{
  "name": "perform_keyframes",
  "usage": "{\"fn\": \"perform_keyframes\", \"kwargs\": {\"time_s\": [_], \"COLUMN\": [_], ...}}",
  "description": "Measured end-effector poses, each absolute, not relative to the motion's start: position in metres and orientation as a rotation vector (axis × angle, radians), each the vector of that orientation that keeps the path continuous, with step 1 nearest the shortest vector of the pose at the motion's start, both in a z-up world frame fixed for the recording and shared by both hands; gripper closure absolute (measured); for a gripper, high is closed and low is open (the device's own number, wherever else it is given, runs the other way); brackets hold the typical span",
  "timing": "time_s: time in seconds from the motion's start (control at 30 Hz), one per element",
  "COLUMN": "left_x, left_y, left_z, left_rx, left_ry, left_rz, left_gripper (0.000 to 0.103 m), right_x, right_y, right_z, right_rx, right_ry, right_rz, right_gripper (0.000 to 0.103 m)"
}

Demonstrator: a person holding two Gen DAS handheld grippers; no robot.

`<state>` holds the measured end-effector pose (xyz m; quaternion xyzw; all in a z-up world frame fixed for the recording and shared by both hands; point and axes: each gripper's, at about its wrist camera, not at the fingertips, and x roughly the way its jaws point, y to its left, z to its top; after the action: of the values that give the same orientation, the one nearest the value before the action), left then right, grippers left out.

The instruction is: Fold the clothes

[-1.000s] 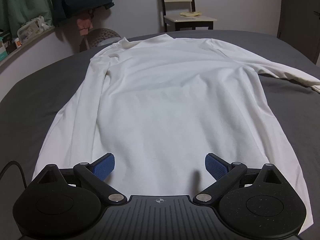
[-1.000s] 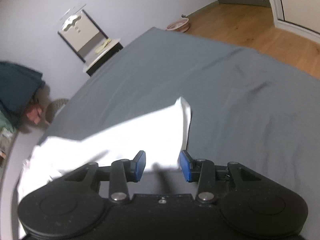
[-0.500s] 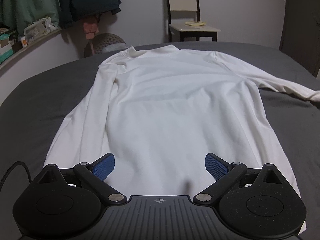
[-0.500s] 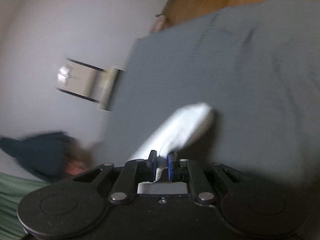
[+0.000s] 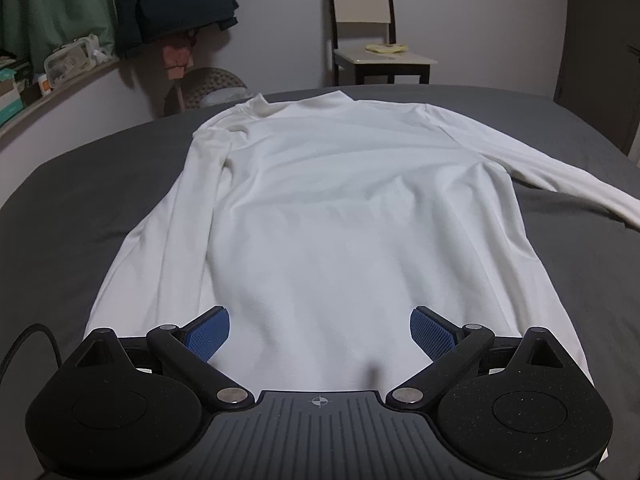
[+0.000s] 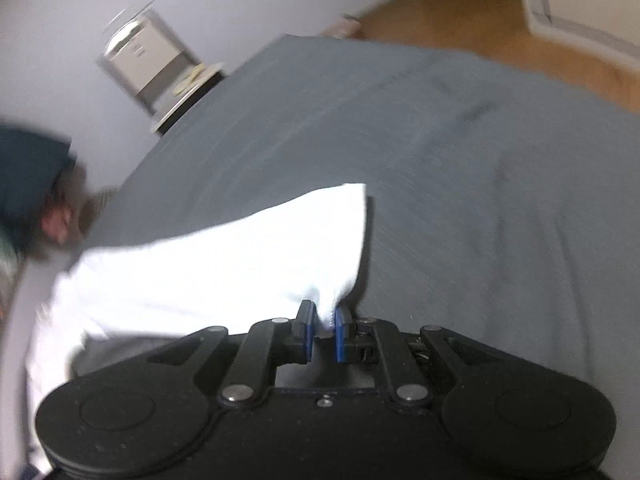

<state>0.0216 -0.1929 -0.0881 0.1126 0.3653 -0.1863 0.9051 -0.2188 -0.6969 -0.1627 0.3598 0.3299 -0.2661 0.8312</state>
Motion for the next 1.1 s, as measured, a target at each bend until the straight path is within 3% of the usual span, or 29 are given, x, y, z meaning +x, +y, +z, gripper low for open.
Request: {"fn": "perform_keyframes", "kwargs": {"time_s": [0.17, 0.43, 0.57, 0.83, 1.07, 1.1], "left_x": [0.023, 0.033, 0.046, 0.05, 0.058, 0.063], "left_y": [-0.193, -0.171, -0.14, -0.089, -0.09, -0.097], "left_z": [-0.086, -0.069, -0.056, -0.052, -0.062, -0.068], "left_rx": [0.213, 0.126, 0.122, 0.35, 0.308, 0.306], "left_ry": [0.751, 0.723, 0.706, 0.619, 0.641, 0.668], "left_rz": [-0.389, -0.335, -0.26, -0.307, -0.394, -0.399], "left_gripper": [0.005, 0.005, 0.005, 0.0, 0.001, 0.008], "right_x": [-0.219, -0.159, -0.098, 0.016, -0.022, -0.025], "right_y": [-0.676, -0.557, -0.465, -0.335, -0.284, -0.283], "right_z": [-0.135, -0.056, -0.041, -0.096, -0.135, -0.138], "right_rx": [0.663, 0.596, 0.61, 0.699, 0.517, 0.515], "right_ry": [0.735, 0.608, 0.562, 0.679, 0.729, 0.737], "right_rz": [-0.669, -0.319, -0.02, 0.137, 0.177, 0.18], "right_gripper": [0.067, 0.063, 0.05, 0.05, 0.05, 0.05]}}
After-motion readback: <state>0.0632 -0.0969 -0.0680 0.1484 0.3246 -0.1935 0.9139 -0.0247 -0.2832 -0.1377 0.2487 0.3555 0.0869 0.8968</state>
